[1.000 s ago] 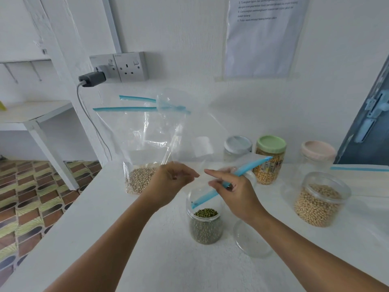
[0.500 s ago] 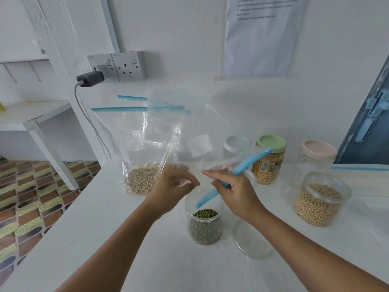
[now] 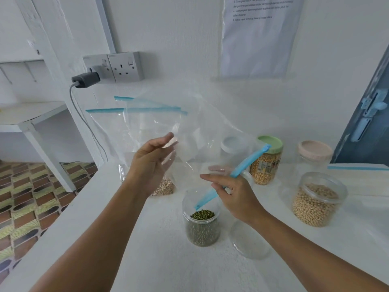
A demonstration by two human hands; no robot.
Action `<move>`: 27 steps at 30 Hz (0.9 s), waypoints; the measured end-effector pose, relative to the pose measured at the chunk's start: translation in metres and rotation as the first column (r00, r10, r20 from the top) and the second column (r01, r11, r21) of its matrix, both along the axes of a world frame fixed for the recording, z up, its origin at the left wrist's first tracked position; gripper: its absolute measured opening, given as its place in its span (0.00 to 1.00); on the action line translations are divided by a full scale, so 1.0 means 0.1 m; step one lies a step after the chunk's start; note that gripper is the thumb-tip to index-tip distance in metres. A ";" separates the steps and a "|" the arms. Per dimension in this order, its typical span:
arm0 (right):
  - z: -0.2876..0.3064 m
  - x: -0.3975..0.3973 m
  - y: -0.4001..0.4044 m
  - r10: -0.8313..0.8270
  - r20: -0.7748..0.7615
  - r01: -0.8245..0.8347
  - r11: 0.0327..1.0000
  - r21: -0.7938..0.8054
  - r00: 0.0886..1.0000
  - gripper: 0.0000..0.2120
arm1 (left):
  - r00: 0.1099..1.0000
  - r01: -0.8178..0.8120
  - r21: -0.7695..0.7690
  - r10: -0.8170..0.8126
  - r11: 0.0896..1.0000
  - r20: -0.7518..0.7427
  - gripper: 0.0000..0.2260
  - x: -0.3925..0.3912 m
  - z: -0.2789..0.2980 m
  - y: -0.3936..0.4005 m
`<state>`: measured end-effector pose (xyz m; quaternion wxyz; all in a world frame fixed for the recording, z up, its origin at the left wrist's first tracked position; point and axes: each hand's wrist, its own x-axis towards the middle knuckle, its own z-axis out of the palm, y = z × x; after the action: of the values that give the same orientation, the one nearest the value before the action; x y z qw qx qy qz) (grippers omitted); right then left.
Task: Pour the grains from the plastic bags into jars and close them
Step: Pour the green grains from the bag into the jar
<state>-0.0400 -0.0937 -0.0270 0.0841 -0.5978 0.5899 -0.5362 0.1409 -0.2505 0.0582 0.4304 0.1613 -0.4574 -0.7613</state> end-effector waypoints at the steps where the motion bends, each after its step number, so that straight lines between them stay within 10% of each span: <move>1: -0.01 0.00 0.00 -0.003 0.028 0.003 1.000 -0.007 1.000 0.21 | 1.000 -0.012 0.017 0.012 1.000 -0.025 0.17 0.01 0.01 -0.01; 12: 0.13 -0.01 0.01 0.023 0.217 -0.035 0.998 0.052 0.976 0.19 | 0.993 -0.022 -0.019 0.020 1.000 -0.120 0.13 0.09 0.16 0.00; 27: 0.09 0.04 -0.01 0.012 0.244 -0.015 1.000 0.012 0.970 0.15 | 0.944 0.127 -0.270 -0.033 0.955 0.328 0.12 0.21 0.03 0.12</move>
<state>-0.0363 -0.0945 -0.0177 0.1640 -0.5307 0.5747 -0.6009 0.1617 -0.2388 0.0607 0.3378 0.1997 -0.6329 -0.6674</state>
